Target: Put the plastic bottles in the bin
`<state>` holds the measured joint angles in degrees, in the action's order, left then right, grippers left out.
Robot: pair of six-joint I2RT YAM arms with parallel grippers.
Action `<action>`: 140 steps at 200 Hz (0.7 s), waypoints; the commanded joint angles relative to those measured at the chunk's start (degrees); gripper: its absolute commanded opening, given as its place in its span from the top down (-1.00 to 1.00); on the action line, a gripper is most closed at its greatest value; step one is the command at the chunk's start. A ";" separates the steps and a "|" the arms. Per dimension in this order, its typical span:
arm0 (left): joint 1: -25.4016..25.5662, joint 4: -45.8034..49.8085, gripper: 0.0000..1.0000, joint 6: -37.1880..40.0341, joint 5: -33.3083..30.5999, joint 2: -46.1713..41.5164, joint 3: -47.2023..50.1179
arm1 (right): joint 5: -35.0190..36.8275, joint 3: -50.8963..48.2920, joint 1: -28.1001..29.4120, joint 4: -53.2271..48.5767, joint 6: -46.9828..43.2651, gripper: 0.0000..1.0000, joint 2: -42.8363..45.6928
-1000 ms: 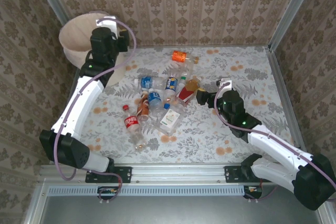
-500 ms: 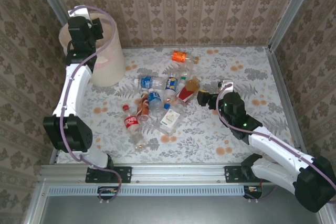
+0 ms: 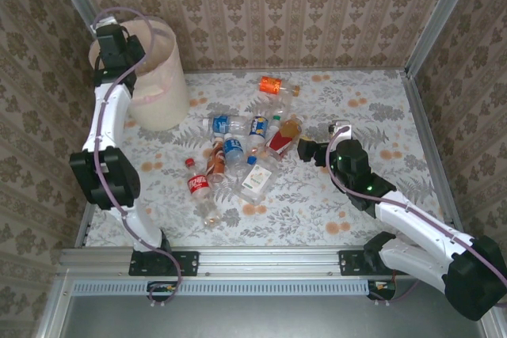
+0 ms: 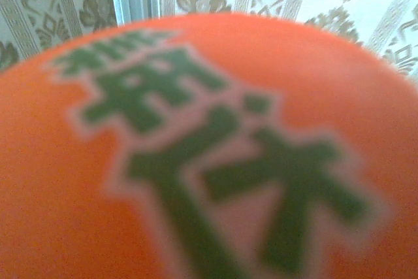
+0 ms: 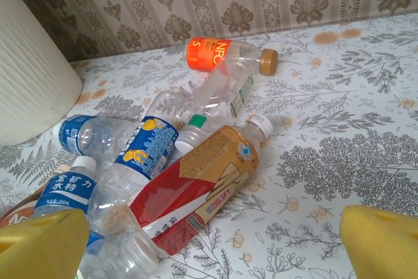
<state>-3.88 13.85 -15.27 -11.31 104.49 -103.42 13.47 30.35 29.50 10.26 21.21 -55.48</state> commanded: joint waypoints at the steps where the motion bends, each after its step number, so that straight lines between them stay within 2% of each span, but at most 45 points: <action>1: -0.86 6.20 -0.15 -2.44 2.44 3.79 -7.13 | -0.33 0.50 -0.27 -1.71 0.14 -1.00 0.55; 38: -1.09 15.59 -0.65 -1.26 4.54 11.05 -20.87 | -0.45 0.37 -0.31 -2.33 0.44 -1.00 0.55; 63: -0.73 16.44 -0.90 -1.74 3.87 10.86 -21.82 | -0.34 0.33 -0.30 -2.53 0.71 -1.00 0.37; 92: -0.11 14.82 -1.00 -1.83 5.35 8.06 -18.85 | 0.91 0.30 -0.39 -2.62 1.72 -1.00 -0.06; 140: 2.87 12.87 -1.00 0.84 6.78 3.01 -16.16 | 3.76 1.61 -0.41 -4.49 3.86 -1.00 -2.64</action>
<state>-2.87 27.92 -16.49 -6.35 112.71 -119.85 14.55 30.37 29.50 8.27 22.98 -56.73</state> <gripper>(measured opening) 0.999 0.999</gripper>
